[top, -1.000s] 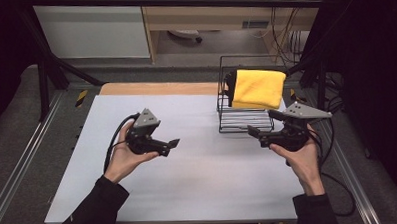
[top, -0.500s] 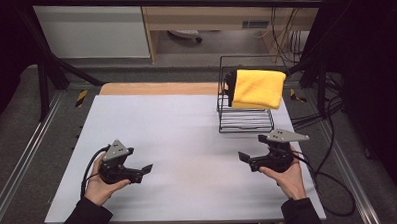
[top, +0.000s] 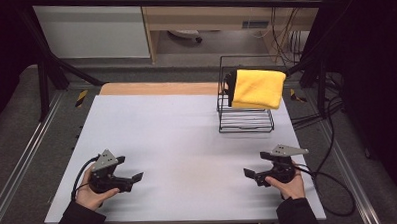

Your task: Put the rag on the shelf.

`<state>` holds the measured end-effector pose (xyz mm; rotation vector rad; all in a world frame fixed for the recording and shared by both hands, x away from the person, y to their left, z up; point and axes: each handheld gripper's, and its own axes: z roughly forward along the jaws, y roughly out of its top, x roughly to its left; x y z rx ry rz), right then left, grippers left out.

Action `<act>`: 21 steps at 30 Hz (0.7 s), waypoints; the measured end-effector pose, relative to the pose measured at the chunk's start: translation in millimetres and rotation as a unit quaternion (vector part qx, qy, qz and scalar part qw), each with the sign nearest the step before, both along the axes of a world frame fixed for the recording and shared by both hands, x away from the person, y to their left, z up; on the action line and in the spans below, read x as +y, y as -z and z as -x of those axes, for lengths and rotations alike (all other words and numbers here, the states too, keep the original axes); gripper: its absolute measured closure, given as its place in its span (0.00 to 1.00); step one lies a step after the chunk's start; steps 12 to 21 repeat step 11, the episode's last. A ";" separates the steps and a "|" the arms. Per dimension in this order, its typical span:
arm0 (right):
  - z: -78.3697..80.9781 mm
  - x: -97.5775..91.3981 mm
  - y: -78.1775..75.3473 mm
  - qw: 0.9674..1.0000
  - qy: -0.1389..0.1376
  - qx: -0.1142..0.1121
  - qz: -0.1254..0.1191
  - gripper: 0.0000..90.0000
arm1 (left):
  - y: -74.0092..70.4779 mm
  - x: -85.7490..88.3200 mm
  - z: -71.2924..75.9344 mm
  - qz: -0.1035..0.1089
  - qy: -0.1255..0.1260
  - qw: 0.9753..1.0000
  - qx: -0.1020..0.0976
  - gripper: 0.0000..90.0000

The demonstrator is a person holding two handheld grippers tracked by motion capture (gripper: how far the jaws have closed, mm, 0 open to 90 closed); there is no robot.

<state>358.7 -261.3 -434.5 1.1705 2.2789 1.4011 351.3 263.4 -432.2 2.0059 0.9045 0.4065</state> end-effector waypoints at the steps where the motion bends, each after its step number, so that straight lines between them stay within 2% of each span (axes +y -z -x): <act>1: 0.3 -1.2 1.7 1.000 -0.001 0.001 0.002 0.01 | 2.5 0.5 -0.2 -0.006 0.001 1.000 0.003 0.08; 8: 5.2 -2.1 13.1 1.000 -0.009 0.019 0.021 0.01 | 10.5 4.7 0.5 -0.012 -0.001 1.000 0.013 0.08; 21: 5.5 -2.2 12.7 1.000 -0.008 0.019 0.016 0.01 | 11.4 5.5 1.0 -0.011 -0.004 1.000 0.016 0.08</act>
